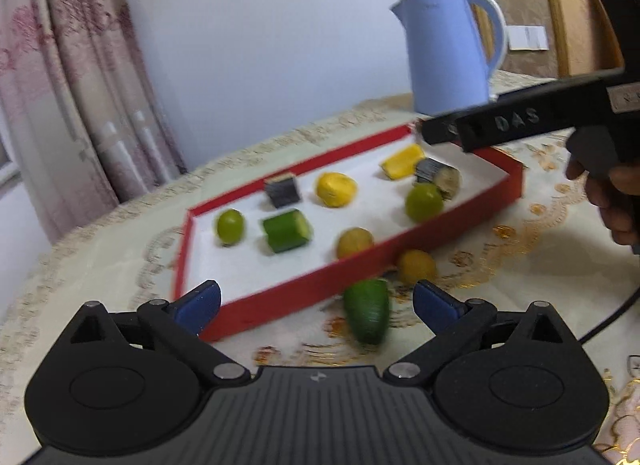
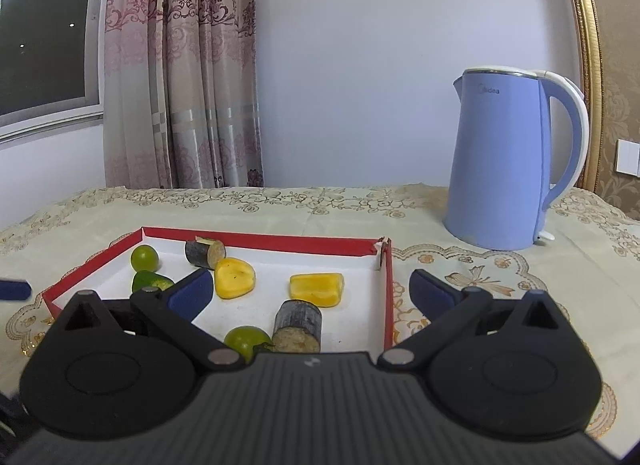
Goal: Organize fruits
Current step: 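Grasp the green pepper chunk beside the tray with the left gripper, then grasp another brown longan with the right gripper while the left lifts the pepper chunk, then carry the green pepper chunk into the tray and open the left gripper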
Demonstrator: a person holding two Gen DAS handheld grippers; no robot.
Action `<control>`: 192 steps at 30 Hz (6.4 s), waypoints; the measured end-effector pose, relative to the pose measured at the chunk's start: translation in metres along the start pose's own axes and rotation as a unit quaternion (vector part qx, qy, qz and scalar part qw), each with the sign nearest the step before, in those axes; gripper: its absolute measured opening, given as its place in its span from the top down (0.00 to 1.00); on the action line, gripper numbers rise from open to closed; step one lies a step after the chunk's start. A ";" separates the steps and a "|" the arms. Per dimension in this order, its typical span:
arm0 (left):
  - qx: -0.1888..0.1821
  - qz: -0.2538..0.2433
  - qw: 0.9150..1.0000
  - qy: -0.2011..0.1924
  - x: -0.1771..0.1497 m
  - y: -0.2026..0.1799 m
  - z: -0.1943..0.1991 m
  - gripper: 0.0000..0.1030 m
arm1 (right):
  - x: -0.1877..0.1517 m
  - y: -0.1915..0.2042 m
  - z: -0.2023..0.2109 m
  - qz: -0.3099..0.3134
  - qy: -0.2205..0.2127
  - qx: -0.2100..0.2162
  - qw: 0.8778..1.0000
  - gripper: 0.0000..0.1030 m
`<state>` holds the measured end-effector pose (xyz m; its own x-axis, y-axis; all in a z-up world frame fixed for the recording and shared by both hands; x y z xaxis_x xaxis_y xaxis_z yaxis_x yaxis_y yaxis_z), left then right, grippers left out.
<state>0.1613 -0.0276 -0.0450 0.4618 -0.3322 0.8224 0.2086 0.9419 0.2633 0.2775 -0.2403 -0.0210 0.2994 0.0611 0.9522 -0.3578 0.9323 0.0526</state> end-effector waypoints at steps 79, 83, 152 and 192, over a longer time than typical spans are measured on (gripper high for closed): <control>-0.036 0.192 0.980 -0.034 -0.020 0.062 -0.001 0.71 | -0.059 0.101 0.015 0.176 0.133 0.148 0.964 0.77; -0.032 0.198 0.979 -0.033 -0.018 0.064 0.000 0.71 | -0.054 0.100 0.018 0.171 0.123 0.153 0.966 0.77; 0.093 0.147 0.983 0.050 0.014 0.103 -0.098 0.71 | -0.038 0.085 0.031 0.153 0.086 0.157 0.972 0.77; 0.146 0.273 0.949 -0.066 0.016 0.149 -0.025 0.31 | -0.021 0.064 0.026 0.103 0.070 0.127 0.984 0.77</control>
<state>0.2213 0.1058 -0.0055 0.3163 0.2003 0.9273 -0.2871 0.9518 -0.1076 0.2256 -0.1910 -0.0303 0.3095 0.3040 0.9010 -0.6282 0.7766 -0.0463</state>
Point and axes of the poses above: each gripper's, at about its wrist camera, not at the fingertips, and z roughly against the way its jaws point, y to its left, x to its top, the point moved 8 cm from there along -z, roughly the way its jaws point, and after that the axes turned 2 degrees about x, right-handed, at the moved point
